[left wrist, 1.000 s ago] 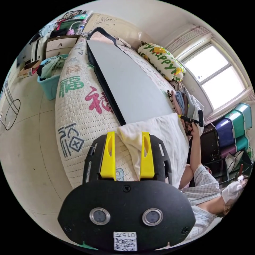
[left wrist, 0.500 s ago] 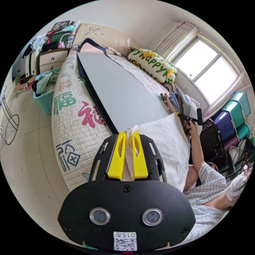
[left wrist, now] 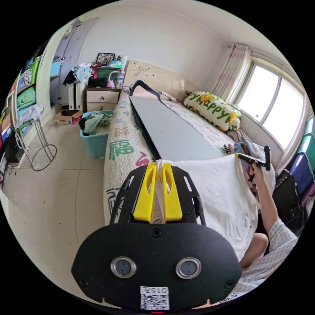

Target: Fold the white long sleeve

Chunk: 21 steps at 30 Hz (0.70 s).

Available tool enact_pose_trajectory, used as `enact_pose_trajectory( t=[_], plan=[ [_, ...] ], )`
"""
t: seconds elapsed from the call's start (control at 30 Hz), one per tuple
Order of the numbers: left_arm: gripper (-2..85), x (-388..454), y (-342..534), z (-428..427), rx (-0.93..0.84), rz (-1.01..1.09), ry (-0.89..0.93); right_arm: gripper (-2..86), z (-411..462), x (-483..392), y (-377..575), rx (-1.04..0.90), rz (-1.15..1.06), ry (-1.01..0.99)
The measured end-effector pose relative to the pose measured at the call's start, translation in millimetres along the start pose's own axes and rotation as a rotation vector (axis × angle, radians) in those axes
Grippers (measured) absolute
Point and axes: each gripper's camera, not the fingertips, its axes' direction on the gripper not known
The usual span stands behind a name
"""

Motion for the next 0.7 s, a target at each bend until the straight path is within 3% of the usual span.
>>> enact_pose_trajectory(
  t=[0.17,0.3,0.43,0.5,0.57,0.7],
  plan=[
    [14.8,0.0,20.5,7.8,-0.122,0.059,-0.157,3.0,-1.3,-32.6,14.5,-0.073,-0.159,0.218],
    [12.4,7.3,50.2,-35.7,-0.027,0.150,-0.194,4.7,-48.2,-50.3,65.5,0.033,-0.267,0.431],
    [8.5,40.9,76.6,-77.4,0.111,0.273,0.021,-0.3,-105.6,-52.3,122.2,0.158,-0.271,0.136],
    [6.3,82.6,96.1,-98.2,0.144,0.437,0.202,-0.4,-134.9,-56.6,162.7,0.222,-0.366,-0.149],
    [4.3,116.9,117.0,-107.9,0.168,0.537,0.260,-0.1,-150.2,-64.3,187.2,0.242,-0.446,-0.306],
    [2.7,190.3,187.2,-106.6,0.152,0.696,0.280,0.7,-159.2,-93.9,231.9,0.242,-0.578,-0.345]
  ],
)
